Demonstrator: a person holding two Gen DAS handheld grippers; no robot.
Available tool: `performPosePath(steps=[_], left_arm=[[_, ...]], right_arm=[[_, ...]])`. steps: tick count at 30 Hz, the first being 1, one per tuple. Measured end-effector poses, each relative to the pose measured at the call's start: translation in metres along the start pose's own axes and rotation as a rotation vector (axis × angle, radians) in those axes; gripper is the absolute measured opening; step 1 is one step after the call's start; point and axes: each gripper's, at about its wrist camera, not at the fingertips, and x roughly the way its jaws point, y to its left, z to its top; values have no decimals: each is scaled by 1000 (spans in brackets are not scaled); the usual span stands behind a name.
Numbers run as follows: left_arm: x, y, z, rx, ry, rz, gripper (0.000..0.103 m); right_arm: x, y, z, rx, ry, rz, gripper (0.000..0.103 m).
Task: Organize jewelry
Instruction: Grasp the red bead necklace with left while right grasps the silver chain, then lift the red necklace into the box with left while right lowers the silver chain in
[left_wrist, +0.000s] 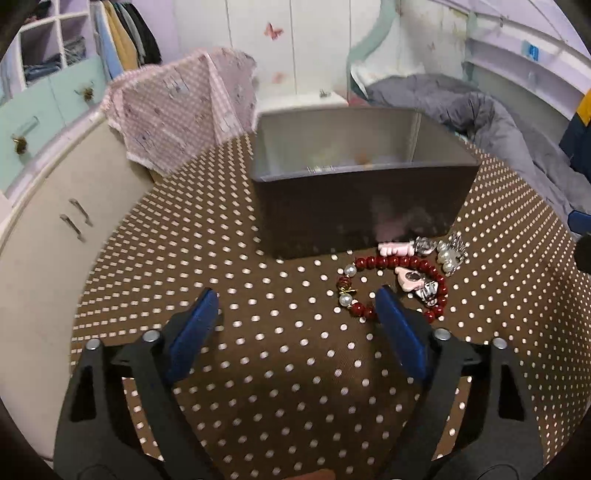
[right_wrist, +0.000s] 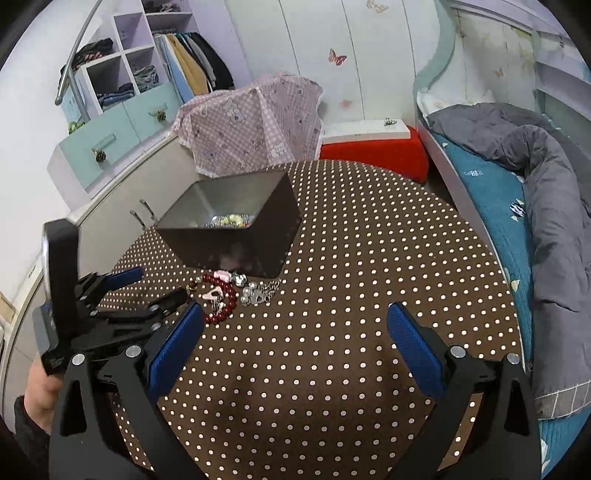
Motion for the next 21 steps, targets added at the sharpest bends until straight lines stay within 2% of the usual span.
performPosePath(steps=[2, 3, 4, 5, 11, 13, 16, 17, 18, 19, 21], left_arm=[[6, 0, 1, -4, 21, -31, 54], [5, 0, 1, -3, 17, -72, 33], [4, -2, 1, 12, 12, -77, 17], [1, -6, -1, 42, 1, -69, 12], [-24, 2, -15, -15, -74, -115, 12], [-29, 6, -22, -38, -84, -123, 12], [-33, 11, -28, -62, -98, -140, 12], [-35, 11, -29, -65, -108, -141, 12], [-37, 11, -30, -65, -112, -144, 12], [-37, 11, -29, -64, -113, -147, 12], [-39, 10, -31, -62, -119, -150, 12]], right_arm=[[6, 3, 1, -33, 16, -8, 95], [8, 5, 1, -42, 21, -16, 95], [13, 7, 2, -54, 33, -22, 95], [17, 9, 3, -63, 43, -29, 95], [49, 24, 8, -146, 108, -75, 95], [63, 32, 10, -183, 131, -86, 89], [81, 43, 14, -214, 154, -86, 86], [89, 47, 14, -232, 167, -101, 74], [97, 49, 13, -240, 184, -117, 57], [98, 50, 12, -253, 169, -128, 56], [96, 54, 10, -274, 162, -120, 37]])
